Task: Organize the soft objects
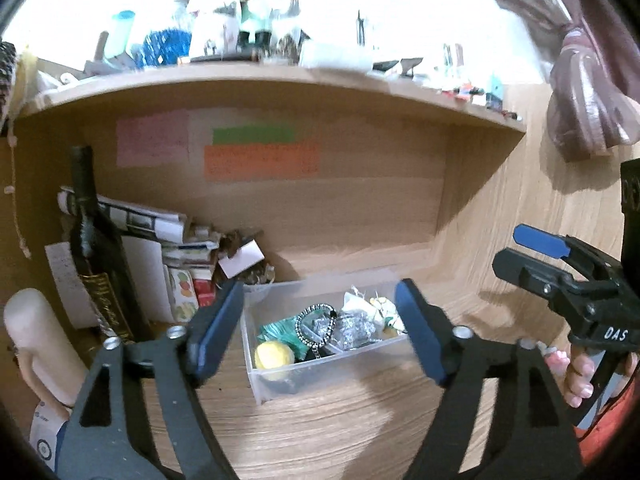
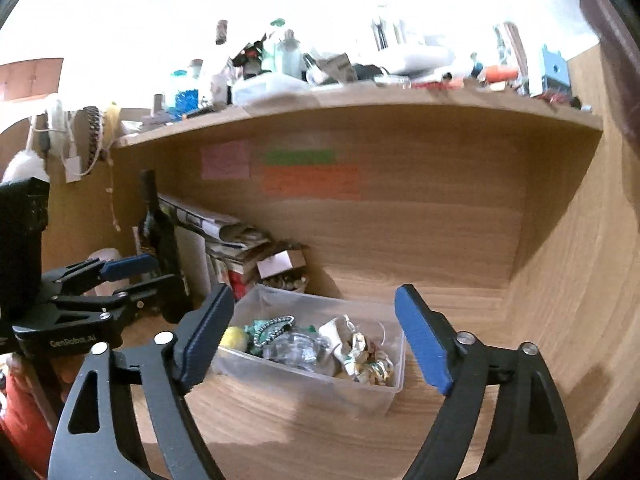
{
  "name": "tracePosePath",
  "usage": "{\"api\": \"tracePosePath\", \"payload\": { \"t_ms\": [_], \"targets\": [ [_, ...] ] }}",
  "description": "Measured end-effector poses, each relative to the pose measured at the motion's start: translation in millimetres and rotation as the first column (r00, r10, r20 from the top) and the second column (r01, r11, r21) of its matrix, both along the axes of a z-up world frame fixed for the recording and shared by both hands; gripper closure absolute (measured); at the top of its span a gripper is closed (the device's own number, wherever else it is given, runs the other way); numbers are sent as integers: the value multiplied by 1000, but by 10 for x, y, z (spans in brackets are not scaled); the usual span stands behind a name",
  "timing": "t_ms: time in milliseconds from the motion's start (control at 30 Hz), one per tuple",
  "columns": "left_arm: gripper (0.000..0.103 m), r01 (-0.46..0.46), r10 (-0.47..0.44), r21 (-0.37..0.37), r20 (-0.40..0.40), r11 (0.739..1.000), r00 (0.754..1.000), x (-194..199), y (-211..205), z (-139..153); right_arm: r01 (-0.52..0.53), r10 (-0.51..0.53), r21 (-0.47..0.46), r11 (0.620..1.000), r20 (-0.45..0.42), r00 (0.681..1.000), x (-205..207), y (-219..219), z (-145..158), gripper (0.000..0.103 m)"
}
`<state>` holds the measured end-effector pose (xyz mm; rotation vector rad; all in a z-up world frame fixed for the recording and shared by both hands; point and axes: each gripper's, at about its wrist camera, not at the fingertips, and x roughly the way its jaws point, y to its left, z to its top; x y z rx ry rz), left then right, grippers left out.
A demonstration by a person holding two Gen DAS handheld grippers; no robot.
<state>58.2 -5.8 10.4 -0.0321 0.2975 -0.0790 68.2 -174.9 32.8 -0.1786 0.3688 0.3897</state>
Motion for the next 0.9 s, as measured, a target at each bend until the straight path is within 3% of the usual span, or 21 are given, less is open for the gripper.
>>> {"api": "tracePosePath", "payload": {
  "t_ms": [67, 133, 233, 900],
  "targets": [
    [8, -6, 6, -3, 13, 1000, 1000, -71, -9, 8, 1, -1, 0, 1000, 14, 1000, -61, 10, -2, 15],
    [4, -9, 10, -9, 19, 1000, 1000, -124, -11, 6, 6, -6, 0, 1000, 21, 1000, -100, 12, -7, 8],
    [2, -11, 11, 3, 30, 1000, 999, -199, -42, 0, 6, -7, 20, 1000, 25, 1000, -148, -12, -25, 1],
    [0, -6, 5, 14, 56, 1000, 998, -310, -97, -38, 39, -39, 42, 998, 14, 999, -281, -67, -78, 0]
  ]
}}
